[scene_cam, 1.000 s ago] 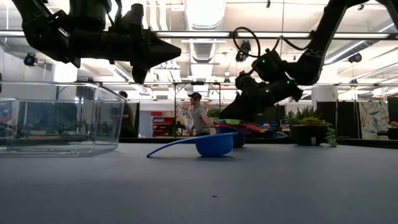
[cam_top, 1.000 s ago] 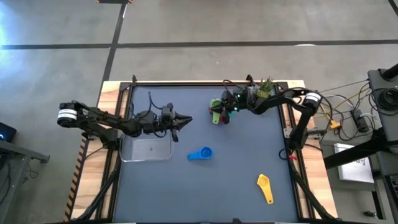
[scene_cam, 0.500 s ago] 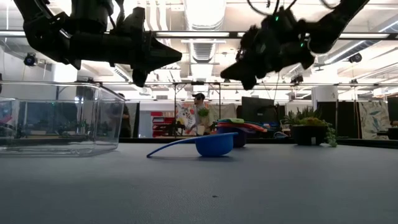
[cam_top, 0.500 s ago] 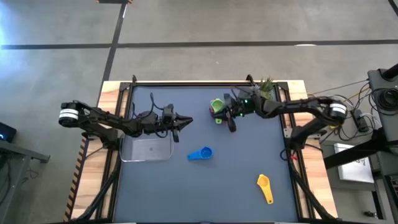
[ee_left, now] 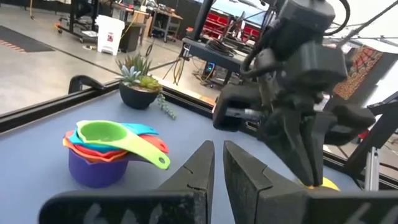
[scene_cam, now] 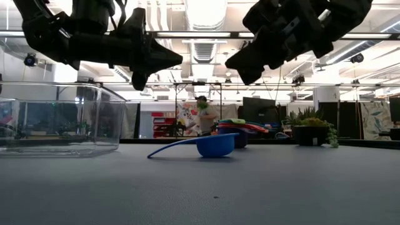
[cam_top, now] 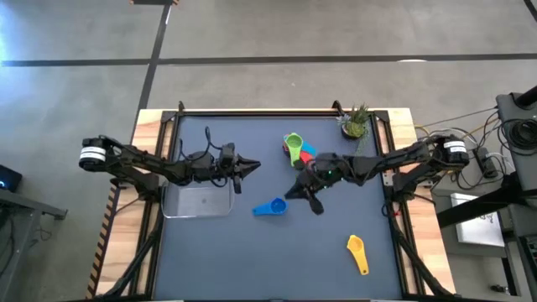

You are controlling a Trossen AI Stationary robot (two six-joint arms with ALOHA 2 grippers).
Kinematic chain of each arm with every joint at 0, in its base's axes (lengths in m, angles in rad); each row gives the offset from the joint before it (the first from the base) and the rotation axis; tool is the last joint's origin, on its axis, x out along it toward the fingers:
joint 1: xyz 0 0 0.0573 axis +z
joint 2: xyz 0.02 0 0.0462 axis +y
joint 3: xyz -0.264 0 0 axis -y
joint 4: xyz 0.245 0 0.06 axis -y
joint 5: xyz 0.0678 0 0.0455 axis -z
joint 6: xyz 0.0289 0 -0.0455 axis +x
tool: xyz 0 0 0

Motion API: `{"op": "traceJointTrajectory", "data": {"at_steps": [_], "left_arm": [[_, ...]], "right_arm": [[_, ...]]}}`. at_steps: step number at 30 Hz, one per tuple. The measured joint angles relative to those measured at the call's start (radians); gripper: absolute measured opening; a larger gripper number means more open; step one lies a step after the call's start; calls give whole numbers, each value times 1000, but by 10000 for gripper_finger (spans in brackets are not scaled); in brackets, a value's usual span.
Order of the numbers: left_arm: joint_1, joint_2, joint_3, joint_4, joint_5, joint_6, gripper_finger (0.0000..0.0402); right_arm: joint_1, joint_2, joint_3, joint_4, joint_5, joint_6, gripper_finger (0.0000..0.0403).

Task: Nest measuring cups in basket
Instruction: Stack the blue measuring cup on top of the green measuring cup

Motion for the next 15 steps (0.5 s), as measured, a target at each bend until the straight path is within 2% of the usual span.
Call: {"op": "traceJointTrajectory", "data": {"at_steps": [10,15], "left_arm": [[-11,0,0,-6,1,-2,17],[-10,0,0,-19,1,-2,17]], "right_arm": [[135,92,7,3,142,-54,22],[156,142,7,1,219,-86,22]]}}
